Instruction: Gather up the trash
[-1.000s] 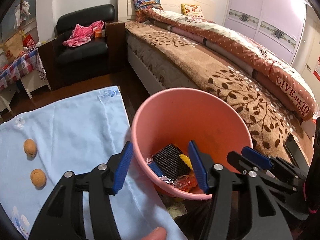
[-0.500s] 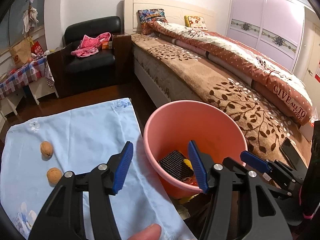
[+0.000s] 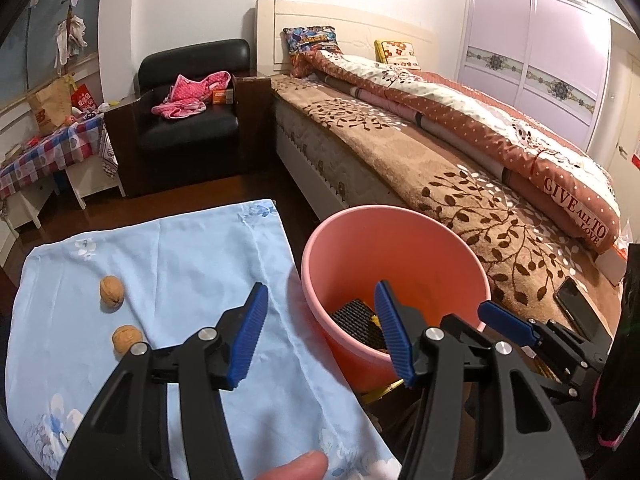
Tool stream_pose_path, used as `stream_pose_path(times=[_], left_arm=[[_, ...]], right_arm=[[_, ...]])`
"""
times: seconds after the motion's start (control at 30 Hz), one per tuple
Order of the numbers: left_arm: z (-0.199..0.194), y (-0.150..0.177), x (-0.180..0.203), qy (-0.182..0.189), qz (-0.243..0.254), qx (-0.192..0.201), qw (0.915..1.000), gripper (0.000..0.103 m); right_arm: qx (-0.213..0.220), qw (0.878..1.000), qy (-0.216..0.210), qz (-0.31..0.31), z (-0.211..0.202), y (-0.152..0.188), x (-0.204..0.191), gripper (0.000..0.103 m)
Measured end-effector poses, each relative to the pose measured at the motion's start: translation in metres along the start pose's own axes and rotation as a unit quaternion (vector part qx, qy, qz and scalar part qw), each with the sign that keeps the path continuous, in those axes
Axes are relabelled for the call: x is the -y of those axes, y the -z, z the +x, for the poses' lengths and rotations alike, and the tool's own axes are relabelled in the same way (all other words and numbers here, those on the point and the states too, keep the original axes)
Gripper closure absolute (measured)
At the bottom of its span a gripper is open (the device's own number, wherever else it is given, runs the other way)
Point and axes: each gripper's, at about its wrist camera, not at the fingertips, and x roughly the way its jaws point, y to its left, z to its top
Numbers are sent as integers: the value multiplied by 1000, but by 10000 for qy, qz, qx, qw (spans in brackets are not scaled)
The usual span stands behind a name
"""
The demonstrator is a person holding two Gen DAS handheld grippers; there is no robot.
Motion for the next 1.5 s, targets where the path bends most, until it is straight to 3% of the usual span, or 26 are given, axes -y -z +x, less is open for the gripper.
stream_pose_path(times=[0.77,1.5], left_arm=[[-13,4,-5,14,-21,103,9999,52],[-5,8,-12,22,-89,-63,9999,52]], right_arm=[[47,10000,26,-54,-10,3,-10,59],[37,9999,77,-60,-4,-1,-10,59]])
